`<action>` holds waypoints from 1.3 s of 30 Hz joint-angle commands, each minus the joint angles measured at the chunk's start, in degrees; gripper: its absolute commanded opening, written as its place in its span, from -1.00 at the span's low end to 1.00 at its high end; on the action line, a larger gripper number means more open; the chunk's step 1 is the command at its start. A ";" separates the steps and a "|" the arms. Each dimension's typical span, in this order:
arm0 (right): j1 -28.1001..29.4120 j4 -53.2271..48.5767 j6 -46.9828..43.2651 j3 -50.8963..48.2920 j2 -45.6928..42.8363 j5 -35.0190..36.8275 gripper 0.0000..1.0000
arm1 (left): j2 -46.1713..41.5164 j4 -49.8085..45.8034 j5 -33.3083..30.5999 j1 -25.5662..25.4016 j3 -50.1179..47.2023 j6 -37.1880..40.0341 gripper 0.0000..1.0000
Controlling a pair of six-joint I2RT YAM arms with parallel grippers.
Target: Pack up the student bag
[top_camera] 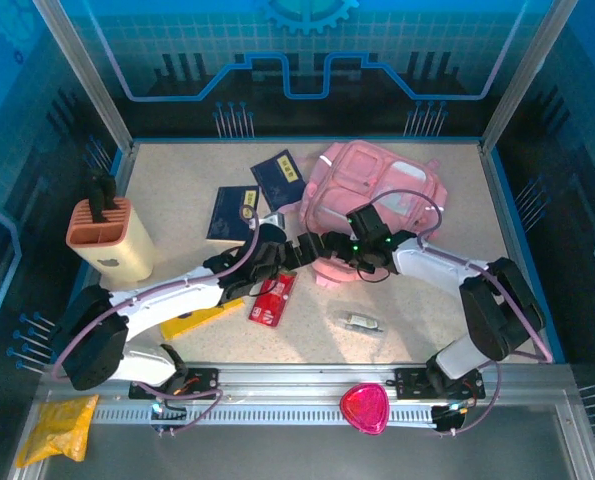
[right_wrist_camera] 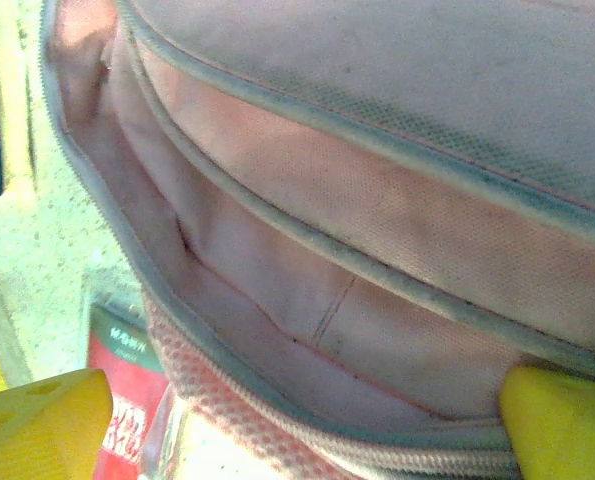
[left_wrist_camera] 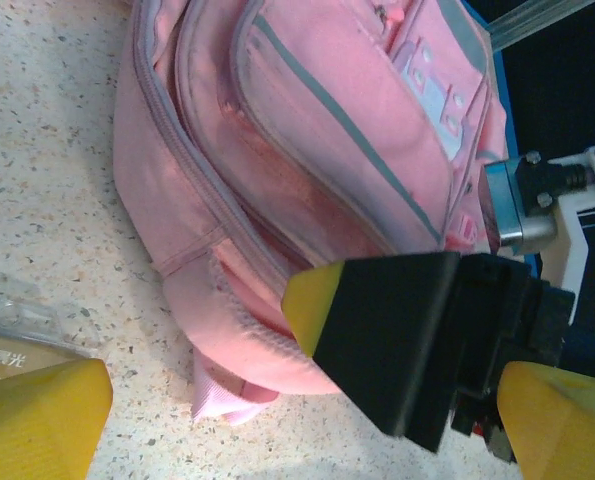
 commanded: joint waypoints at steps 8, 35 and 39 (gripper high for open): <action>-17.96 -8.77 -4.80 0.42 -9.89 -2.91 0.99 | 8.91 5.51 1.83 -5.32 5.31 -5.23 0.98; -37.21 -6.35 -7.15 0.28 -6.24 -5.47 0.95 | 26.87 4.41 7.64 10.30 18.38 5.71 0.98; -39.00 -3.20 -5.55 0.24 -2.64 -8.06 0.71 | 22.91 2.17 9.12 10.61 18.15 7.14 0.98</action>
